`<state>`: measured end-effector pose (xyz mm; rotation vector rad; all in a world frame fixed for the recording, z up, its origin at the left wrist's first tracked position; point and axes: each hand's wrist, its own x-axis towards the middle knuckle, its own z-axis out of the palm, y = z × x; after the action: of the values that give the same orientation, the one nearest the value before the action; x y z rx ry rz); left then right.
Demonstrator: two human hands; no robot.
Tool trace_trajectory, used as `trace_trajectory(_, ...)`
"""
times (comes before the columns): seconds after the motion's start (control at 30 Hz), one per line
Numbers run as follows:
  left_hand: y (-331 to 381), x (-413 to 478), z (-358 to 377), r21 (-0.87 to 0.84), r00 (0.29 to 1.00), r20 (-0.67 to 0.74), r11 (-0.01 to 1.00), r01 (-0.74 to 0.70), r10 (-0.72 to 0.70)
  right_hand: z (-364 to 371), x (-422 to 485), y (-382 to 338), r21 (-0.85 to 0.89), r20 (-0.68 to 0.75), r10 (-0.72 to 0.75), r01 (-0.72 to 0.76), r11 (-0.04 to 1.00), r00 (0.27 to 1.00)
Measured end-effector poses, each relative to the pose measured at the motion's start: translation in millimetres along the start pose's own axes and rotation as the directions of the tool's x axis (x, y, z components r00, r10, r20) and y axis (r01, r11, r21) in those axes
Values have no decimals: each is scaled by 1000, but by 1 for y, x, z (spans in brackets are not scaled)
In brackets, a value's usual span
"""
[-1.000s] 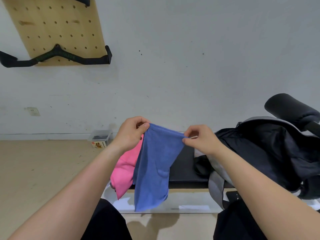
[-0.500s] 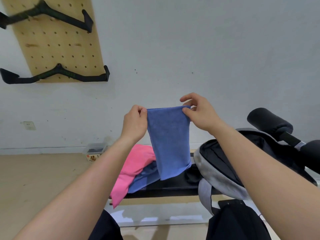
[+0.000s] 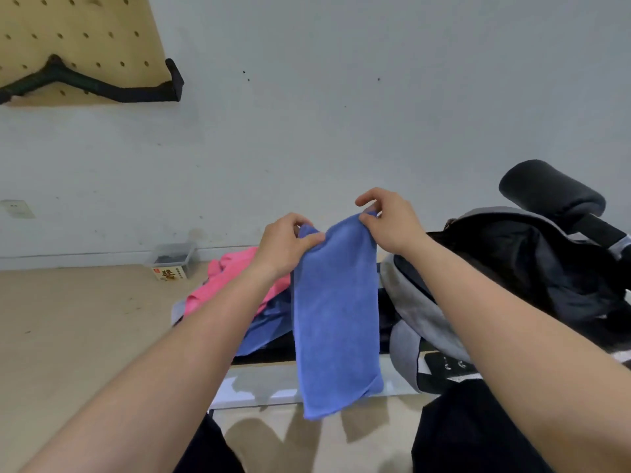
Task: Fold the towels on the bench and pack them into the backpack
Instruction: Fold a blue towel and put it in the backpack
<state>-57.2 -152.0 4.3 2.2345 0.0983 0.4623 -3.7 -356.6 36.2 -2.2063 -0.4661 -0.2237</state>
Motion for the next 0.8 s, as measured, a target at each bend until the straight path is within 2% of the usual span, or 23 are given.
trace_trajectory(0.03, -10, 6, 7, 41, 1000, 14, 999, 2, -2, 7, 5, 9, 12, -12, 24, -23, 1000, 1000)
trace_trajectory(0.17, -39, 28, 21, 188, 998, -10, 981, 56, -55, 26, 23, 38, -78, 87, 87, -80, 994, 992)
trace_trajectory(0.3, -48, 51, 37, 280, 999, 10, 959, 33, -37, 34, 45, 55, -147, 44, 75, -68, 987, 996)
trace_trajectory(0.47, -56, 84, 59, 501, 999, 31, 865, -33, 20, 47, 81, 77, -434, 78, 133, -86, 897, 988)
trace_trajectory(0.57, -71, 102, 80, 596, 996, 85, 801, -62, 14, 64, 99, 103, -440, 107, 192, -127, 889, 976)
trace_trajectory(0.7, -84, 102, 106, 626, 986, 165, 775, -88, -21, 87, 98, 128, -448, 175, 225, -126, 885, 958)
trace_trajectory(0.8, -76, 62, 112, 516, 965, 208, 819, -250, 163, 87, 74, 128, -471, 166, 139, -46, 881, 976)
